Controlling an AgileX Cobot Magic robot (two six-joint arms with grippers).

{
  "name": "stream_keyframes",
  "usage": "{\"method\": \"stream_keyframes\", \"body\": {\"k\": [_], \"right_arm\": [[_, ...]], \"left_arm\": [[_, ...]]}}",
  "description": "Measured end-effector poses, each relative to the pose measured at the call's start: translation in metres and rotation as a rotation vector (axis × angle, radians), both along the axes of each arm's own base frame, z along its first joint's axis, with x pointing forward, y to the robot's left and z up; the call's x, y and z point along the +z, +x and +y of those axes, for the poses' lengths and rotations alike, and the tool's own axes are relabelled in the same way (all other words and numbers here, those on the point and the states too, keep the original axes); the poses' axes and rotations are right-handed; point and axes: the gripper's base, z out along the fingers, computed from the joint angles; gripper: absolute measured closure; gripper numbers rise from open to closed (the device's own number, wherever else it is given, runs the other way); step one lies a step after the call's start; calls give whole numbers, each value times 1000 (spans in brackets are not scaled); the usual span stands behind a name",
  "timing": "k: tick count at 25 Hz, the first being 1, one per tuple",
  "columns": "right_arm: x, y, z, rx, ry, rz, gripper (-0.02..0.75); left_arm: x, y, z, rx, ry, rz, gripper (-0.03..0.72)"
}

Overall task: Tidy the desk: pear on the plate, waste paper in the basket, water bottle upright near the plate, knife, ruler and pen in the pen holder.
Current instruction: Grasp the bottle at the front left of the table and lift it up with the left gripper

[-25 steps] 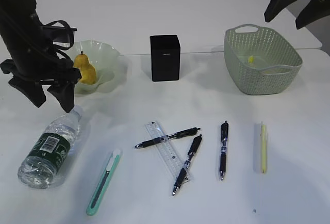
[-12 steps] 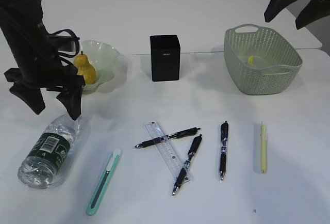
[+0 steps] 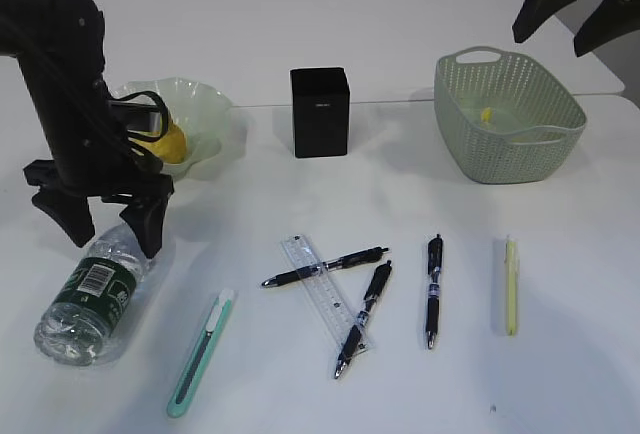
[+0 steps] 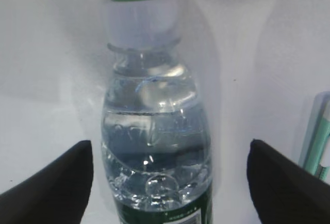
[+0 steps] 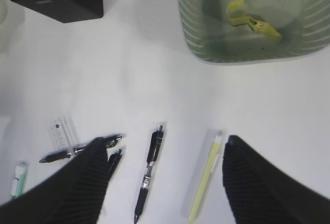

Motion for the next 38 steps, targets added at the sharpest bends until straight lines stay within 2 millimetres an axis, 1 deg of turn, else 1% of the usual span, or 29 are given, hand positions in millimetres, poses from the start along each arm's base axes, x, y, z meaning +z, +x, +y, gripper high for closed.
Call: {"method": "stream_keyframes", "body": {"k": [8,15,21,24,30,32,35,38], "right_arm": [[0,0,0,0,0,0,199],[0,0,0,0,0,0,200],[0,0,0,0,0,0,200],[0,0,0,0,0,0,200],[0,0,0,0,0,0,200],[0,0,0,0,0,0,201],[0,0,0,0,0,0,202],[0,0,0,0,0,0,202]], "left_arm": [[-16,3,-1,1,6,23,1],[-38,6,-1,2,15,54,4],[-42,7,-2,3,14,47,26],[-42,7,-1,1,17,46,72],[-42,8,-1,-2,21,41,256],[-42,8,-1,-2,21,41,293],[-42,8,-1,-2,21,40,311],[-42,9,-1,-2,20,36,312]]}}
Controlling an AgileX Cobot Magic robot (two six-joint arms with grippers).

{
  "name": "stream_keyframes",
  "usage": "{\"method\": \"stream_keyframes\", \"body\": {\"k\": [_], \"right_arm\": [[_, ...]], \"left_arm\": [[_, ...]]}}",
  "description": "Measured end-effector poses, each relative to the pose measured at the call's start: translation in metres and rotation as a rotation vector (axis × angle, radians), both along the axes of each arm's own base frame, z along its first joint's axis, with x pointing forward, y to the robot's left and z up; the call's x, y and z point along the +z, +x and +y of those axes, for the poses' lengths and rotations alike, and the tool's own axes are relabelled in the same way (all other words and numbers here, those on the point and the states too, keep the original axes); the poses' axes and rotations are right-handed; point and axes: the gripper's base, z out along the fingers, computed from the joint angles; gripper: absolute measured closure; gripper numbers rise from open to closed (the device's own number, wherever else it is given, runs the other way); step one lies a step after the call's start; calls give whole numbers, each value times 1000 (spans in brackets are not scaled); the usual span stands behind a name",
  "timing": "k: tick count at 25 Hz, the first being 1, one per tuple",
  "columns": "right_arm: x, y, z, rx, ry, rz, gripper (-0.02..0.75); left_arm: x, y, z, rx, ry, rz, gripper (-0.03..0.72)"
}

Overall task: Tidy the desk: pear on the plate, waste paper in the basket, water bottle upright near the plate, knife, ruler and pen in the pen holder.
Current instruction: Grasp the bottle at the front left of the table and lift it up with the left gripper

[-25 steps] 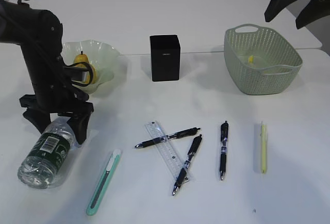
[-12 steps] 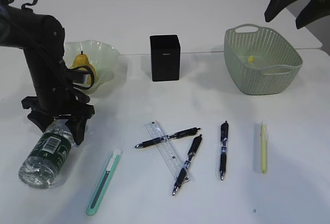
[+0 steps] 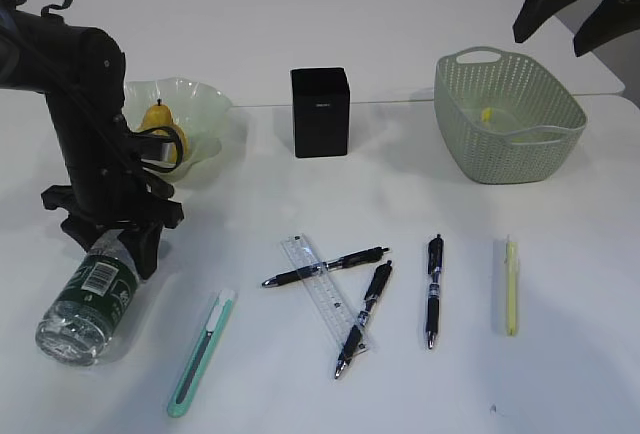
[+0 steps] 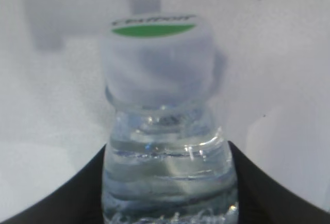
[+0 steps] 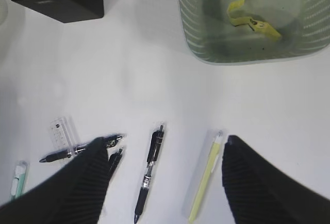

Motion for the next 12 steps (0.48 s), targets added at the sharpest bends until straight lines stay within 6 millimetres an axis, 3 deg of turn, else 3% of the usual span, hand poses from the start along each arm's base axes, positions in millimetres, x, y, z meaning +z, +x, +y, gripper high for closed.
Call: {"method": "stream_keyframes", "body": {"k": [12], "right_arm": [[0,0,0,0,0,0,204]], "left_arm": [[4,2,-1,28,-8,-38,312]]}}
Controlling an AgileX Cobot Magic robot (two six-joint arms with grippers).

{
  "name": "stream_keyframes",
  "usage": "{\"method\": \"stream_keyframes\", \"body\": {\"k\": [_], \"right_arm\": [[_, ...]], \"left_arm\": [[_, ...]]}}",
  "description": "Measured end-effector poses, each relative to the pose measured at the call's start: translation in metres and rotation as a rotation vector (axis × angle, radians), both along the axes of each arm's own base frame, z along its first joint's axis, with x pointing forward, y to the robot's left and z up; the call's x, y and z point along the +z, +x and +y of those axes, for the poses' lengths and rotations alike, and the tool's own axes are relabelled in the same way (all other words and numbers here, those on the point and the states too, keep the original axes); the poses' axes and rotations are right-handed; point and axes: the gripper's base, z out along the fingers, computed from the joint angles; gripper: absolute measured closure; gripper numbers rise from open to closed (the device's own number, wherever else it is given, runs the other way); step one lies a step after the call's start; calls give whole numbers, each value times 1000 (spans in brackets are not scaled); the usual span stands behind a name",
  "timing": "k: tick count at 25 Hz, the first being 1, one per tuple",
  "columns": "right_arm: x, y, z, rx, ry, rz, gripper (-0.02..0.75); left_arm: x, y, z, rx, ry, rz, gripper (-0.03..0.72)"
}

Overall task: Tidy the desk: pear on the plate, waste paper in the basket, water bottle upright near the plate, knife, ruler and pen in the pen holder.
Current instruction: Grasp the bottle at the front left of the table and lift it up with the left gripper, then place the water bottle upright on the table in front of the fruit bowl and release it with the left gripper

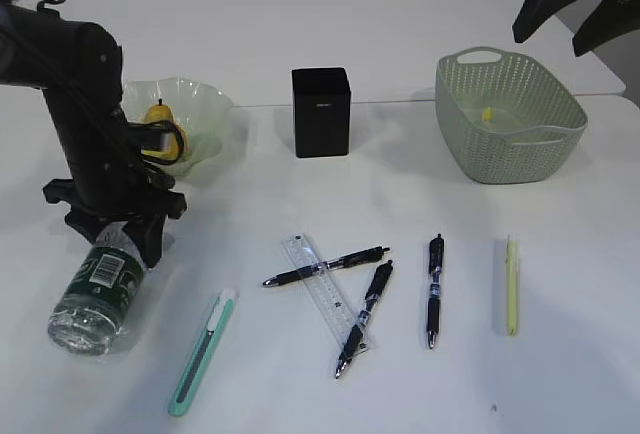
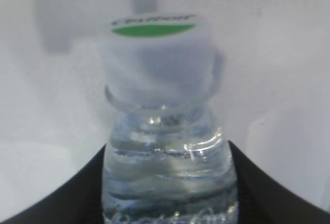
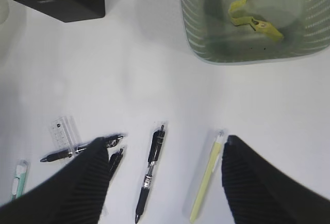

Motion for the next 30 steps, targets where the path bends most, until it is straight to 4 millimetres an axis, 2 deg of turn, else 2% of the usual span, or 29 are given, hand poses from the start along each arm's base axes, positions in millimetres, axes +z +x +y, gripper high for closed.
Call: {"method": "stream_keyframes", "body": {"k": [3,8,14,18,20,26,30], "right_arm": [[0,0,0,0,0,0,204],[0,0,0,0,0,0,204],[0,0,1,1,9,0,205],[0,0,1,1,9,0,204],[0,0,1,1,9,0,204],[0,0,1,1,9,0,205],[0,0,1,1,9,0,205]], "left_arm": [[14,2,0,16,-12,-60,314],[60,-4,4,20,-4,-160,314],[115,-21,9,27,-32,-267,314],[142,-44,15,32,-66,-394,314],[152,-61,20,36,-81,-478,314],[151,-112,39,36,-94,-766,314],[146,-128,40,21,-169,-974,314]]}}
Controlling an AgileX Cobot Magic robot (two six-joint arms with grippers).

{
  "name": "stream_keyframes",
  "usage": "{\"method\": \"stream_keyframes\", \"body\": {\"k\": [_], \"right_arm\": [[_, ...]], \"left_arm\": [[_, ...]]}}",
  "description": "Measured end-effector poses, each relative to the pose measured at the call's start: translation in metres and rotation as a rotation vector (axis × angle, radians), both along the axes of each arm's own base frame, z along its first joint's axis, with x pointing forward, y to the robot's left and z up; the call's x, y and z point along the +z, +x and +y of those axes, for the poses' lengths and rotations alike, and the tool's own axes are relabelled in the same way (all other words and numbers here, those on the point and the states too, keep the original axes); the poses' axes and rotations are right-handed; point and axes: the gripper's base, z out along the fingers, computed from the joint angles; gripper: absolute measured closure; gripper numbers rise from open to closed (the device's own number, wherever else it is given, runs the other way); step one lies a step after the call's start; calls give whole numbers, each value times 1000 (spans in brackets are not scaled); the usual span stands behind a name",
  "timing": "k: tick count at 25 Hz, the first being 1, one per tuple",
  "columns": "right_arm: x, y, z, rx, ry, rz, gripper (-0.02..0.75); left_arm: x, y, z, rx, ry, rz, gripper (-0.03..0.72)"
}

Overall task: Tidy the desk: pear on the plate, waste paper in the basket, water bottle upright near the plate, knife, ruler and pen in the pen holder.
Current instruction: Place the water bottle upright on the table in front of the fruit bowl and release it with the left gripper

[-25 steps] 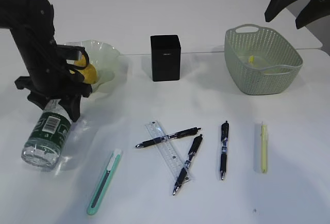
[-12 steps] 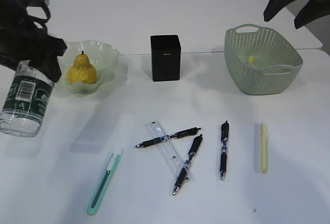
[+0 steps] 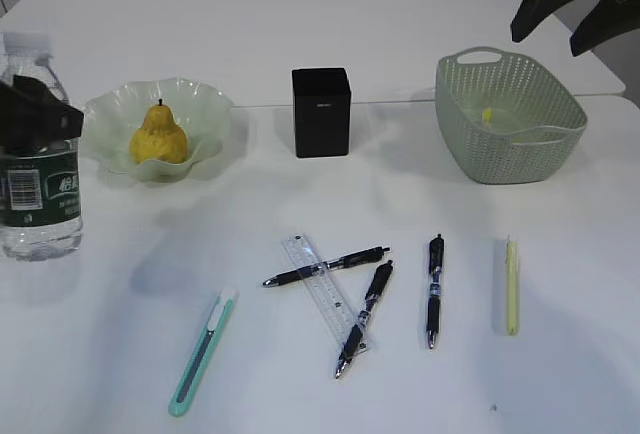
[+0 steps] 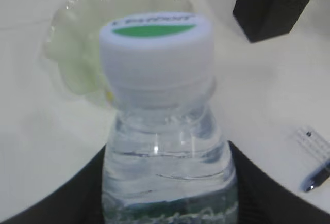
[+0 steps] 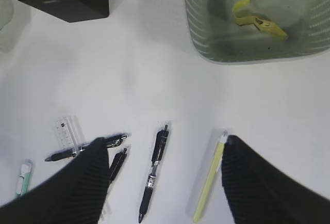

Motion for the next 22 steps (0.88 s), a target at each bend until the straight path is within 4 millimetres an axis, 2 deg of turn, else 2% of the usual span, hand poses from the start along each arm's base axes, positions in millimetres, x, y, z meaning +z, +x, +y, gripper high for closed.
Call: {"method": "stream_keyframes", "body": {"k": [3,8,16,22], "right_arm": [[0,0,0,0,0,0,205],[0,0,0,0,2,0,204],[0,0,-1,-1,-17,0,205],[0,0,-2,-2,-24,0,205]], "left_arm": [[-13,-3,-1,-25,-35,-110,314],[-20,-2,-5,-81,-94,-350,314],[-41,27,2,-10,-203,-532,314],[-72,48,9,18,-230,-618,314]]}}
